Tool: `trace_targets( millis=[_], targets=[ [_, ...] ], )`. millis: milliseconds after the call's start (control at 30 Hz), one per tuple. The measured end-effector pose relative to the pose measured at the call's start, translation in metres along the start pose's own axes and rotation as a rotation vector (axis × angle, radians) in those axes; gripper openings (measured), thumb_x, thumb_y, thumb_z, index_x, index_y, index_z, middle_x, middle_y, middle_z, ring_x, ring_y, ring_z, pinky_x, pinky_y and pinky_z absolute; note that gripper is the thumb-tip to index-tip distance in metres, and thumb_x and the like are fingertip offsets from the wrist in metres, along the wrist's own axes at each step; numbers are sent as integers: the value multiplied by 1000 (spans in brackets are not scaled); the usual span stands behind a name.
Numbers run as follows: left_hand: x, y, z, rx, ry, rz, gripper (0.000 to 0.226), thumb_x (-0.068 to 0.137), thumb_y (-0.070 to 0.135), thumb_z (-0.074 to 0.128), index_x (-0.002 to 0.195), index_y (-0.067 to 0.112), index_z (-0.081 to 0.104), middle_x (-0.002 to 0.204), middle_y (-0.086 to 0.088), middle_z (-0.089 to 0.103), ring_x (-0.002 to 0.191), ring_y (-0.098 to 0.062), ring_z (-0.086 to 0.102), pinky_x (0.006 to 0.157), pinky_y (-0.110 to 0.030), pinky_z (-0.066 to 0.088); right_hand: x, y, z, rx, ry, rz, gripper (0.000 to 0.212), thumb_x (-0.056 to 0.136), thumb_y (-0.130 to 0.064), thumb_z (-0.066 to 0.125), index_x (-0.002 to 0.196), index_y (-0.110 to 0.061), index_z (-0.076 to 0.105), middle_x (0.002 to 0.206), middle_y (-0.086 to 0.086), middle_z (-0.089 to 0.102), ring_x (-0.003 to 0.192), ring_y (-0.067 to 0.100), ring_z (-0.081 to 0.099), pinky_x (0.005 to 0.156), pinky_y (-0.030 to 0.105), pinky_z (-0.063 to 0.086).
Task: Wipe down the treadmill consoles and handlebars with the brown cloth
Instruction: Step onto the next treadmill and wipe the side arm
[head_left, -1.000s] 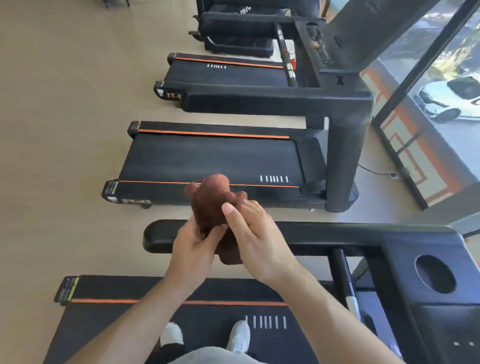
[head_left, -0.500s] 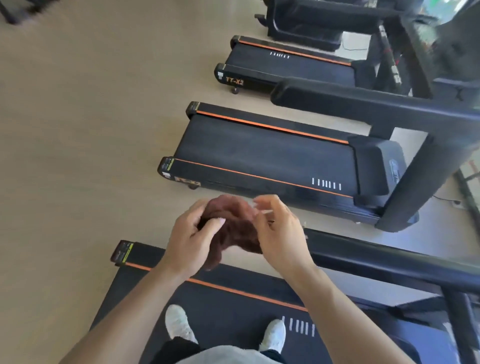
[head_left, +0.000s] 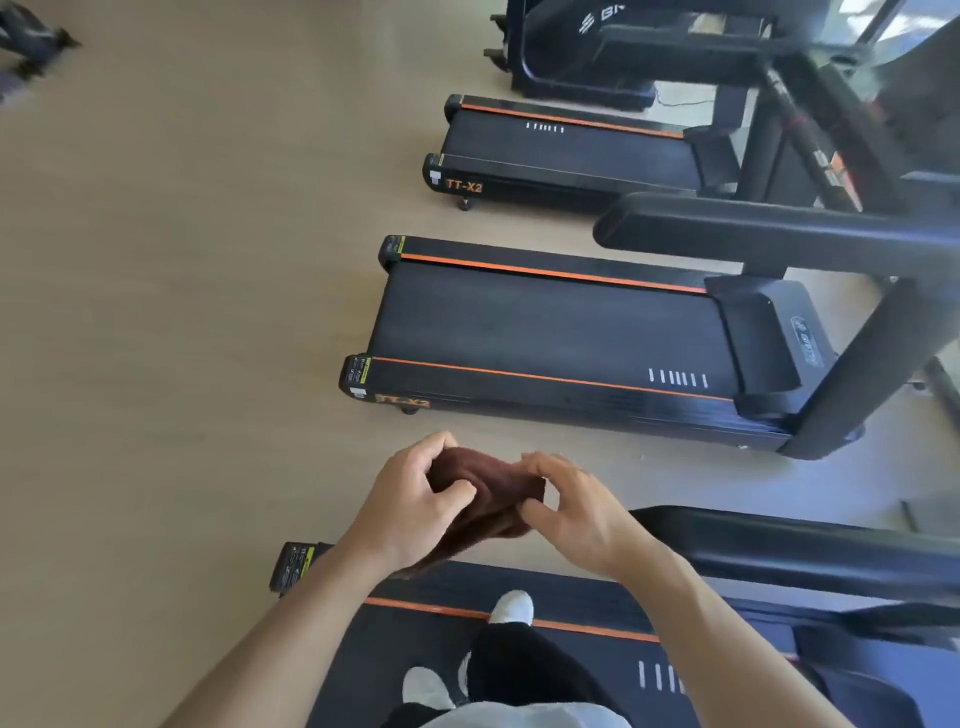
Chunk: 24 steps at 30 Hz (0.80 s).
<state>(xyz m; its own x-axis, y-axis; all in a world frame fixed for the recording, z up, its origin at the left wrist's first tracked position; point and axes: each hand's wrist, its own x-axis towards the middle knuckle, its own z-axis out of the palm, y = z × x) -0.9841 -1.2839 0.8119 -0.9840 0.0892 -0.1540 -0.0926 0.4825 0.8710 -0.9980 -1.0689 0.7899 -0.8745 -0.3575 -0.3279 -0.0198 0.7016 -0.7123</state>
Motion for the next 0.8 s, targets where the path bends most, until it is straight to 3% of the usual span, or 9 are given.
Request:
trace_targets(
  millis=[100, 200, 300, 367, 533, 600, 667, 800],
  targets=[
    [24, -5, -10, 59, 59, 1, 27, 81, 9, 70, 68, 18, 48, 60, 3, 55, 60, -13, 52, 57, -21, 40, 19, 4, -2, 17, 64, 42, 15, 93, -25, 64, 82, -31, 55, 95, -6, 69, 91, 14, 63, 77, 33, 49],
    [48, -10, -24, 95, 126, -22, 27, 80, 15, 76, 69, 19, 51, 63, 5, 61, 62, -12, 57, 58, -20, 42, 41, 10, -7, 69, 127, 107, 35, 92, -28, 74, 77, -27, 43, 73, -4, 67, 62, 12, 61, 55, 25, 44],
    [69, -13, -33, 108, 164, -58, 29, 79, 22, 81, 68, 26, 54, 65, 12, 65, 65, -8, 60, 61, -18, 43, 61, 14, -21, 116, 182, 78, 30, 91, -21, 77, 93, -39, 54, 85, -15, 73, 70, 5, 64, 61, 16, 47],
    [82, -13, -32, 107, 187, -75, 29, 79, 25, 83, 69, 27, 55, 67, 13, 65, 68, -8, 62, 63, -18, 43, 71, 15, -33, 131, 233, 69, 27, 91, -20, 78, 90, -43, 64, 78, -23, 71, 74, -1, 63, 62, 11, 44],
    [108, -25, -37, 192, 194, -113, 32, 80, 34, 84, 71, 29, 53, 68, 13, 63, 68, -6, 60, 61, -23, 43, 90, 4, -73, 337, 345, 118, 19, 81, -10, 83, 76, -27, 76, 66, -11, 71, 57, 2, 57, 56, 17, 41],
    [115, -39, -38, 212, 144, -143, 34, 78, 37, 85, 71, 29, 53, 67, 15, 63, 61, -3, 57, 58, -27, 43, 95, -9, -81, 464, 278, 78, 23, 80, -3, 84, 75, -25, 77, 66, -6, 71, 57, 5, 61, 58, 19, 46],
    [125, -54, -38, 206, 87, -186, 35, 74, 42, 87, 73, 30, 55, 67, 16, 65, 55, -5, 57, 56, -31, 44, 102, -26, -85, 507, 248, 31, 20, 80, -9, 86, 76, -26, 77, 70, -5, 73, 64, 8, 65, 63, 28, 54],
    [141, -86, -42, 96, -123, -270, 20, 80, 32, 85, 73, 26, 67, 67, 14, 70, 60, -5, 62, 66, -32, 48, 125, -48, -92, 545, 423, 26, 11, 88, -20, 81, 81, -27, 77, 78, -11, 75, 73, 6, 68, 72, 22, 54]
  ],
)
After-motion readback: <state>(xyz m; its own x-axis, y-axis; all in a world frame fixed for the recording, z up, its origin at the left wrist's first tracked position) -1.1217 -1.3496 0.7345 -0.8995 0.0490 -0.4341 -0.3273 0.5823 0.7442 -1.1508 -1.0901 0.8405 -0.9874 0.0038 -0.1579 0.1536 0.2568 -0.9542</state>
